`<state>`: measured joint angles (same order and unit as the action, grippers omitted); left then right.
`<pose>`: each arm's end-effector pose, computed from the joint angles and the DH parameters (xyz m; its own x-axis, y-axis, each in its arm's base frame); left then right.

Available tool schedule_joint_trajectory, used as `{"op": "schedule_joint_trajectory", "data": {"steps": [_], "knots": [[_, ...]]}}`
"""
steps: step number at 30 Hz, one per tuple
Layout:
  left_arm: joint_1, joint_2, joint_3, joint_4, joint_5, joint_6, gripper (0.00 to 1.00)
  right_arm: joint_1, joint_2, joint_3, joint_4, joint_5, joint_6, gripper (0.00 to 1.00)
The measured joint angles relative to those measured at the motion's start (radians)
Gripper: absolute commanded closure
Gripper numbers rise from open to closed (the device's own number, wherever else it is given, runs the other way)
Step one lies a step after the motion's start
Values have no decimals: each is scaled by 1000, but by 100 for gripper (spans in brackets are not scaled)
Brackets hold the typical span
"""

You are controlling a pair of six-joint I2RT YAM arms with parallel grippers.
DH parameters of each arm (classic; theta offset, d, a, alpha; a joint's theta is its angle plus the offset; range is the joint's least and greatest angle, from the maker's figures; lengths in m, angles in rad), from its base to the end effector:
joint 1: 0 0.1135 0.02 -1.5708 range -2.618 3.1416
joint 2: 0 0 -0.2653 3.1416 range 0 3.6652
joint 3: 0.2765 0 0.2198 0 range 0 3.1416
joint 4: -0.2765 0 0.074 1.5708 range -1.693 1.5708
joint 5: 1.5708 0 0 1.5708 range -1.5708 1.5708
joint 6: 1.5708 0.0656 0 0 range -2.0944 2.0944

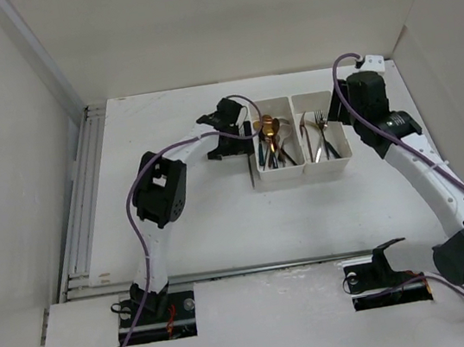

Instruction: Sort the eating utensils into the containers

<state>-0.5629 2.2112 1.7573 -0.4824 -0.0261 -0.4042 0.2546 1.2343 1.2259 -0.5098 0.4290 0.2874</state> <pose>0.4048 -0.2534 0.1750 -0.8309 0.0594 -0.5533 0.2106 0.9539 -0.2138 0.2589 0.0392 0.3559 -0.4255 0.1556 -0.8915 0.2516 0.9666 0.0487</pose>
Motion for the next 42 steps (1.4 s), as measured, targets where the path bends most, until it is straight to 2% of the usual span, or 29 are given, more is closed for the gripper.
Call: {"op": "schedule_joint_trajectory", "data": {"steps": [10,11,13,14,15,17,18,19,23,26,34,36,37,38,40,42], "knots": [[-28,-2,-16,4,-51,-53,0,0,-32,-19,-1,24,1,29],[-30,-2,-16,5,-59,-59,3,0,-34,-21,-2,26,0,29],[-32,-2,-16,5,-75,-68,16,0,-42,-28,-3,31,0,29],[-31,-2,-18,5,-83,-69,25,0,-50,-32,-5,35,1,29],[-31,-2,-19,6,-87,-70,42,0,-57,-33,-9,38,0,29],[-26,0,-23,6,-93,-55,56,0,-75,-35,-8,45,1,28],[-24,0,-23,7,-93,-55,56,0,-86,-37,-7,50,1,28],[-21,1,-22,6,-92,-48,68,0,-98,-40,-8,53,1,28],[-16,4,-22,3,-96,-36,90,0,-128,-43,-7,68,0,28],[-6,3,-24,5,-85,-34,100,0,-136,-43,-7,73,0,28],[45,-29,-82,60,17,-25,100,0,-144,-43,-7,55,-1,28],[74,-40,-94,59,55,-22,100,0,-149,-43,-7,21,-6,25],[89,-45,-95,51,67,-18,100,1,-153,-43,-8,-6,-12,23],[108,-49,-95,42,81,-11,100,2,-158,-43,-7,-43,-19,13],[137,-67,-95,20,108,0,100,17,-168,-45,-1,-136,-33,0],[167,-101,-95,8,122,4,100,57,-179,-58,33,-247,-37,0]]}}
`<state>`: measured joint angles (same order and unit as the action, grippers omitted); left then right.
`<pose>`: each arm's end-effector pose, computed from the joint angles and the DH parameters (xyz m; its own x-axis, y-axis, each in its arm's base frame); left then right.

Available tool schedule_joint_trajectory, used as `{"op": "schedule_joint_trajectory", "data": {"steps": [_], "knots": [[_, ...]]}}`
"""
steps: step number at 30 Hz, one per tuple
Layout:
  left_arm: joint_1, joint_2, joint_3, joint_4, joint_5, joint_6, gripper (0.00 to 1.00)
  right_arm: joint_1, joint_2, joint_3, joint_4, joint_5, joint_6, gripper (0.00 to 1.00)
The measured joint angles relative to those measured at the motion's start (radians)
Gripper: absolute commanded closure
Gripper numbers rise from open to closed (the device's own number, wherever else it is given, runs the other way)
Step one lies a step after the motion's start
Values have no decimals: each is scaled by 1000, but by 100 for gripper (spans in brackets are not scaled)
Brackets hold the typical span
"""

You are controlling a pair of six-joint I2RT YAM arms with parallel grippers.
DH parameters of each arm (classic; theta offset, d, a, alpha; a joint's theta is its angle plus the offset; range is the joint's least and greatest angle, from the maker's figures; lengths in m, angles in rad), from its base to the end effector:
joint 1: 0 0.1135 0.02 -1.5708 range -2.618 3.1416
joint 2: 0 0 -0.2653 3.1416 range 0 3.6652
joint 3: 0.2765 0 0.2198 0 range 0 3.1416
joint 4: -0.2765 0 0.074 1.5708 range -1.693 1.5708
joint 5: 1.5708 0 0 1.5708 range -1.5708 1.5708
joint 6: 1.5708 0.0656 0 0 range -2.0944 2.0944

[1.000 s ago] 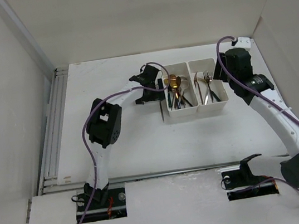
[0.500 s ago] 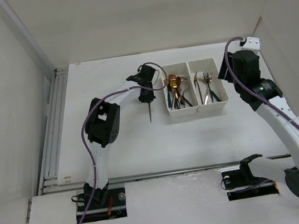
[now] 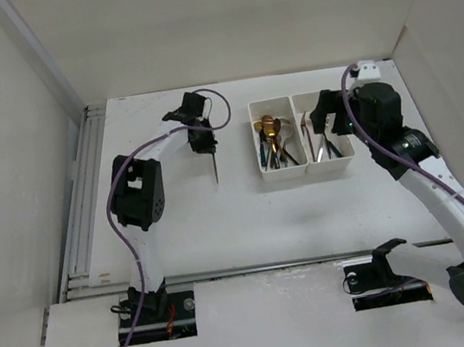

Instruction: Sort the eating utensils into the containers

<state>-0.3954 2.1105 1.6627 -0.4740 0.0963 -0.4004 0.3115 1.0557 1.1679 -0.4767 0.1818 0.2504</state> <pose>0.4194 -0.1819 0.1926 -0.8474 -0.0667 -0.5267 0.1159 0.9449 -0.3061 0.2151 0.0568 0.3783 -0.3636 0.1390 -0.9211 -0.0522 0.9842 0.1691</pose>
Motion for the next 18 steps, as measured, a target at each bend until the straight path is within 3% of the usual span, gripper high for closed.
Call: {"op": "schedule_joint_trajectory", "data": {"steps": [4,8,13,18], "knots": [[12,-114,10,-9,48,-2,100,160,37,-30,115,-159,38,0],[-6,-240,47,-8,77,-10,100,300,200,6,234,-239,95,2],[-37,-351,63,-3,70,-17,100,367,466,154,289,-285,165,9],[-54,-375,58,-6,65,-25,100,377,599,245,307,-292,233,16]]}}
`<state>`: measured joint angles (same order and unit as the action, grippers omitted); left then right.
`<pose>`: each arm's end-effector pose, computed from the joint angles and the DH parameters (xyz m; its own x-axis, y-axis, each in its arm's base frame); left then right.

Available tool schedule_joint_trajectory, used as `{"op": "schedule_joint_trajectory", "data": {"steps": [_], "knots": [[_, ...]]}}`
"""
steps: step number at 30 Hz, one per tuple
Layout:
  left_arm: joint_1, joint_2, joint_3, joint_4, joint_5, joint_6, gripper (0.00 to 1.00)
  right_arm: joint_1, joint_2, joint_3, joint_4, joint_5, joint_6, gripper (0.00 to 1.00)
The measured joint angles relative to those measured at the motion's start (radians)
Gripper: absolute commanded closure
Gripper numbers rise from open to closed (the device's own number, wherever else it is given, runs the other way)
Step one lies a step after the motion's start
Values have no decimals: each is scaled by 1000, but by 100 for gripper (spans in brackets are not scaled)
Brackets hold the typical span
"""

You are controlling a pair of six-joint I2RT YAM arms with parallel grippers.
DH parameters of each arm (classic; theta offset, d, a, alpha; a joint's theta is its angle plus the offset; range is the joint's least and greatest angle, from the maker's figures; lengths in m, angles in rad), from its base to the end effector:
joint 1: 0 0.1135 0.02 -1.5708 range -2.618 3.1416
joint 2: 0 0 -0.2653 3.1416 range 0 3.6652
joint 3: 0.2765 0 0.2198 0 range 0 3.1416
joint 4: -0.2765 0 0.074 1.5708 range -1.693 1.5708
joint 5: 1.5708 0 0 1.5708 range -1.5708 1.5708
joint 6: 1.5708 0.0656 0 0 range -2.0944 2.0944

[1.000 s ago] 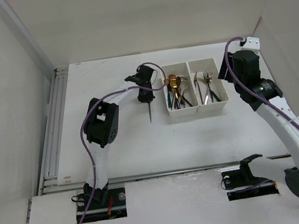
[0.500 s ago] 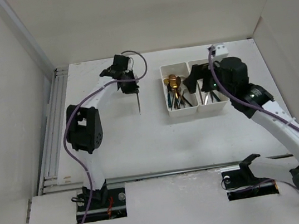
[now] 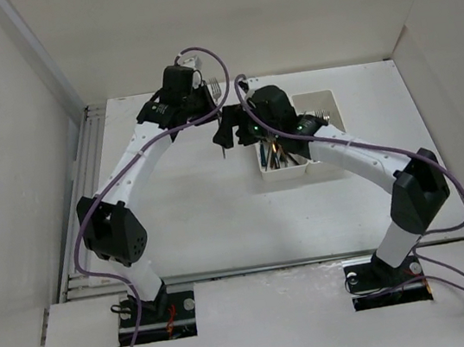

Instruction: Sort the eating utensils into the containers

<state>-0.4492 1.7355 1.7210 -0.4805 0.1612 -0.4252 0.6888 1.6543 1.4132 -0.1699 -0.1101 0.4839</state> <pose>0.3538 -0.1823 0.3662 -0.6191 -0.1535 -0.7702 0.3298 0.8392 -0.4324 0.2960 0.2531 0.3300 -0.6031 0.1024 -0.7910 -0.4846 0.7407 0.4654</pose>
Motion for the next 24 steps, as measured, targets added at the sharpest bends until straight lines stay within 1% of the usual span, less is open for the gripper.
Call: {"op": "schedule_joint_trajectory", "data": {"steps": [1,2,5,6,7,12,15,16,19,20,21,22,24], "knots": [[-1,-1,-4,-1,0,-2,100,0,14,15,0,1,10,19],[-2,-2,-10,-3,0,-4,100,0,29,33,2,0,18,26],[-2,-2,-20,-9,-2,-10,100,-1,70,78,20,-5,37,41],[0,-2,-21,-10,-1,-11,100,-1,79,85,22,-6,43,52],[3,-3,-24,-10,-1,-13,100,0,87,90,23,-6,48,56],[5,-17,-31,-15,8,-27,100,0,146,112,27,-16,86,58],[3,-25,-33,-13,16,-30,100,-1,172,112,27,-22,101,85],[3,-28,-37,-11,17,-30,100,-1,175,112,28,-22,108,100],[1,-32,-51,-2,23,-33,100,0,175,112,23,-9,124,100],[2,-34,-58,8,27,-34,86,0,175,112,23,-2,126,100],[2,-34,-63,19,31,-35,60,1,173,110,21,8,126,100],[1,-34,-68,24,26,-30,1,1,169,108,19,24,122,100],[15,-37,-78,29,16,-31,0,-5,136,81,0,75,109,100]]}}
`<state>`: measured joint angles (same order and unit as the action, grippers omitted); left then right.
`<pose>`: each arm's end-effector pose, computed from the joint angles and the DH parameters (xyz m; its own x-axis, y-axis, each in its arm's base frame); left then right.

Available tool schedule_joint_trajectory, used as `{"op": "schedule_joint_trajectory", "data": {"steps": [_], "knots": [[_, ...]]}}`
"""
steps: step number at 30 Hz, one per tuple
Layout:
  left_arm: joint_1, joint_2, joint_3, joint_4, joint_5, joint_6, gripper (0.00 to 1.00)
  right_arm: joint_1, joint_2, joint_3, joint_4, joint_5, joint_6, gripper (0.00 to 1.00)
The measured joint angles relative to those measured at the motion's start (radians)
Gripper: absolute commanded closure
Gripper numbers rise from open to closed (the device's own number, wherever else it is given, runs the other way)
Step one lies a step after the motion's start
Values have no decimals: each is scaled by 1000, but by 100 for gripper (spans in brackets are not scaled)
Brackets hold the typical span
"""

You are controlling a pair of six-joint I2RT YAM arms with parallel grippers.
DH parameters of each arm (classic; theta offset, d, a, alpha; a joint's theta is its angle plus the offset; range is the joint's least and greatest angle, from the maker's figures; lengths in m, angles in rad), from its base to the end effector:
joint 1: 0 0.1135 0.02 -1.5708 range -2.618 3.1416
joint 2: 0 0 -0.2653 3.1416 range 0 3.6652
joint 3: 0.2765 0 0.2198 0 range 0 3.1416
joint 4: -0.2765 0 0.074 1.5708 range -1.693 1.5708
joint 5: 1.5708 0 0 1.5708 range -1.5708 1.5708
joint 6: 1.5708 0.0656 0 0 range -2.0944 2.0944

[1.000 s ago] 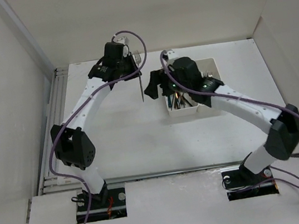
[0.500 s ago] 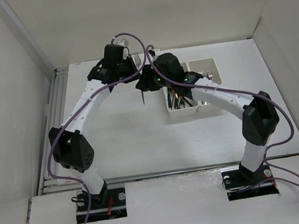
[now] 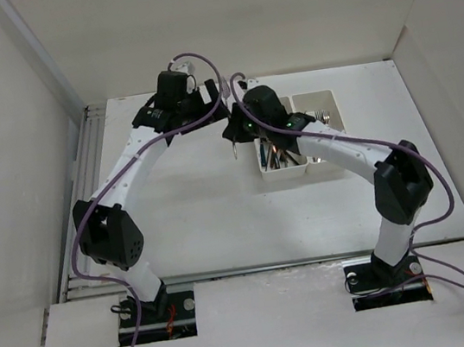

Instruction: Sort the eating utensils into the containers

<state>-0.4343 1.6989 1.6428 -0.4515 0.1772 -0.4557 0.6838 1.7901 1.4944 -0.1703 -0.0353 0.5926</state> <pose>0.3485 -0.1744 0.3573 -0.6397 -0.1808 -0.7470 0.3034 0.8336 -0.4615 0.3258 0.2685 0.3055 -0.6552 0.1861 -0.7322 -0.3494 0.7846 0.5121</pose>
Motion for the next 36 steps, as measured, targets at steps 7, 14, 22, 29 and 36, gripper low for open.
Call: {"op": "schedule_joint_trajectory", "data": {"steps": [7,14,22,29,36], "knots": [[15,-5,-15,-2,29,-2,0,-181,-157,-32,-92,100,-166,100],[75,-25,-18,0,14,6,0,-415,-182,-85,-220,264,-377,100],[88,-30,-34,-1,15,8,0,-419,-6,-181,-256,323,-417,78],[90,-38,-53,6,19,13,0,-417,3,-181,-282,409,-394,25],[114,-42,-53,6,17,21,0,-424,-211,-154,-293,488,-389,1]]}}
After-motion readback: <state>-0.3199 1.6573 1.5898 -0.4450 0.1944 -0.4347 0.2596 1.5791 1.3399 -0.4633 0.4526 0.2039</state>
